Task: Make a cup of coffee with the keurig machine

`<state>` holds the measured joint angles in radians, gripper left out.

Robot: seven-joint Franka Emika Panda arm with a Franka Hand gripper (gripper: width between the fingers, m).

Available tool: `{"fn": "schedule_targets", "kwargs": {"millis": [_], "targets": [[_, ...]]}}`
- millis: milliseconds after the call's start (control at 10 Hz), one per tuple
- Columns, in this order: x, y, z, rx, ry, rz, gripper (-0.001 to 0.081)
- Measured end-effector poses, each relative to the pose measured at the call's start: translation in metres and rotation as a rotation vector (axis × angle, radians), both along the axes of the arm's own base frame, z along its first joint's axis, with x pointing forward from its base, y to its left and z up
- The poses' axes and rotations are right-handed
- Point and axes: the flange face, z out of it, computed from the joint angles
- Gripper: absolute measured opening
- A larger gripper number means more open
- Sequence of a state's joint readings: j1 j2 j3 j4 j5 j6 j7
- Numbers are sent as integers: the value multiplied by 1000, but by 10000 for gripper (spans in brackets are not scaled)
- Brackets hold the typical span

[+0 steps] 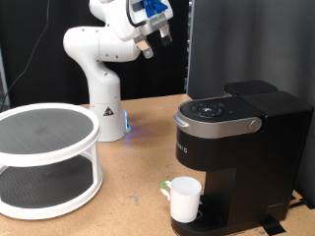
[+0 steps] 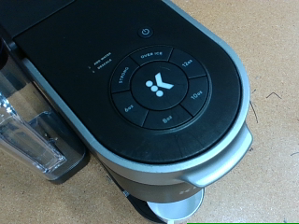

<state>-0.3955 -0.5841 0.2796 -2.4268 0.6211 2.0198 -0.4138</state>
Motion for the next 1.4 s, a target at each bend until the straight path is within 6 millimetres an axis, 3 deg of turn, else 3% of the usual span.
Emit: {"fn": "schedule_targets", "kwargs": {"millis": [500, 800, 1200, 1400], "targets": [[1, 1, -3, 3, 6, 21, 806], [11, 23, -1, 31, -9, 87, 806], [45, 61, 5, -1, -47, 159, 806], [55, 64, 3, -4, -39, 168, 806]]}}
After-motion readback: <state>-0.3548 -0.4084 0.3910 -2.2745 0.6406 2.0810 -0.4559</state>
